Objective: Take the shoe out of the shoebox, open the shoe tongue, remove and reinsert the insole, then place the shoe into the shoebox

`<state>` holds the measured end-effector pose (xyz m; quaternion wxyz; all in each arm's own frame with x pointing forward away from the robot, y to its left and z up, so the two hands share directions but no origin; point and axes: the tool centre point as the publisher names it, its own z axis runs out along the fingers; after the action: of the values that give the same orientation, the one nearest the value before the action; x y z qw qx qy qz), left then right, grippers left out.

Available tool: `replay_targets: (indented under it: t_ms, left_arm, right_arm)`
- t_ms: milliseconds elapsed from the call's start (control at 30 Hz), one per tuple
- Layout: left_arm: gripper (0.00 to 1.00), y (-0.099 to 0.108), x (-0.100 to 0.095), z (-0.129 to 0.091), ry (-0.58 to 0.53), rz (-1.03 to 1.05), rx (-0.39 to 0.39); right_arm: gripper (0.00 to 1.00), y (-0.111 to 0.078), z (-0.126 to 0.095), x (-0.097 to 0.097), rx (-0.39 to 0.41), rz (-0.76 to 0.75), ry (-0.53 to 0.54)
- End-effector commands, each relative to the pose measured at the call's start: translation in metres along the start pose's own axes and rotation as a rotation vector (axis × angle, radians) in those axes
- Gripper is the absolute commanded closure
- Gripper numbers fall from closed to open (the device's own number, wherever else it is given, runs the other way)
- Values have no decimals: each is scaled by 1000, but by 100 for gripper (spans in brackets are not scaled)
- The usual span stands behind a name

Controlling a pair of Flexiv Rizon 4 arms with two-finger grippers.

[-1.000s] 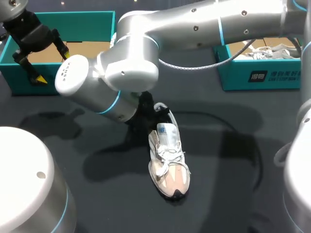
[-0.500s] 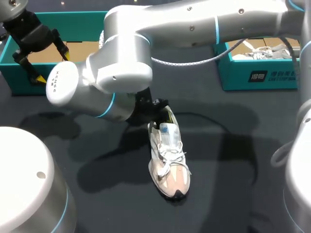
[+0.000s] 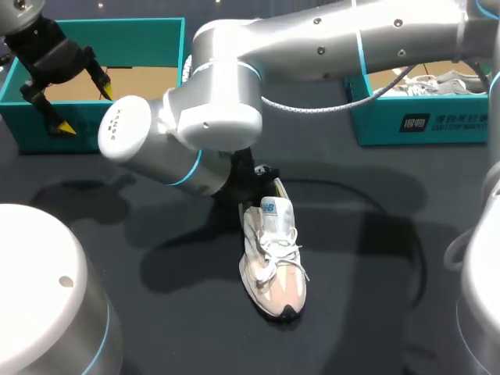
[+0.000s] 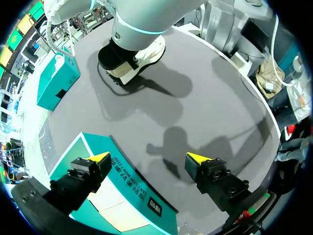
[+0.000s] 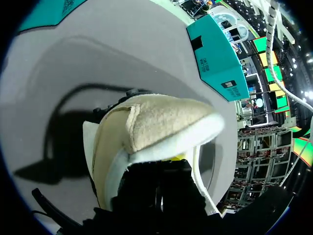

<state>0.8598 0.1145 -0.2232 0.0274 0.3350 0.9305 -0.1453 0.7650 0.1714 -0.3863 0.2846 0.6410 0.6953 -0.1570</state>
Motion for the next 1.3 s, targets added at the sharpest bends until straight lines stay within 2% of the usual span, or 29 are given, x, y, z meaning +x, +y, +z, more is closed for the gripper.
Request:
replay_targets:
  t_ms: [33, 167, 300, 467, 633, 900, 1067, 1300]
  left_arm:
    - [0, 0, 0, 0, 1, 1, -2]
    - [0, 0, 0, 0, 1, 1, -2]
    - [0, 0, 0, 0, 1, 1, -2]
    - [0, 0, 0, 0, 1, 1, -2]
    - [0, 0, 0, 0, 1, 1, -2]
    - [0, 0, 0, 0, 1, 1, -2]
    - [0, 0, 0, 0, 1, 1, -2]
    - [0, 0, 0, 0, 1, 1, -2]
  right_arm:
    - [100, -3, 18, 2, 12, -42, 236]
    - [100, -4, 9, 18, 35, -97, 360]
    - [100, -6, -5, 18, 24, -125, 427]
    - [100, -7, -28, -4, -43, -104, 392]
    - [100, -8, -39, -19, -92, -74, 286]
    - [100, -19, -25, -25, -81, -45, 174]
    - [100, -21, -12, -20, -54, -60, 191]
    - [100, -20, 4, 2, -6, -91, 265]
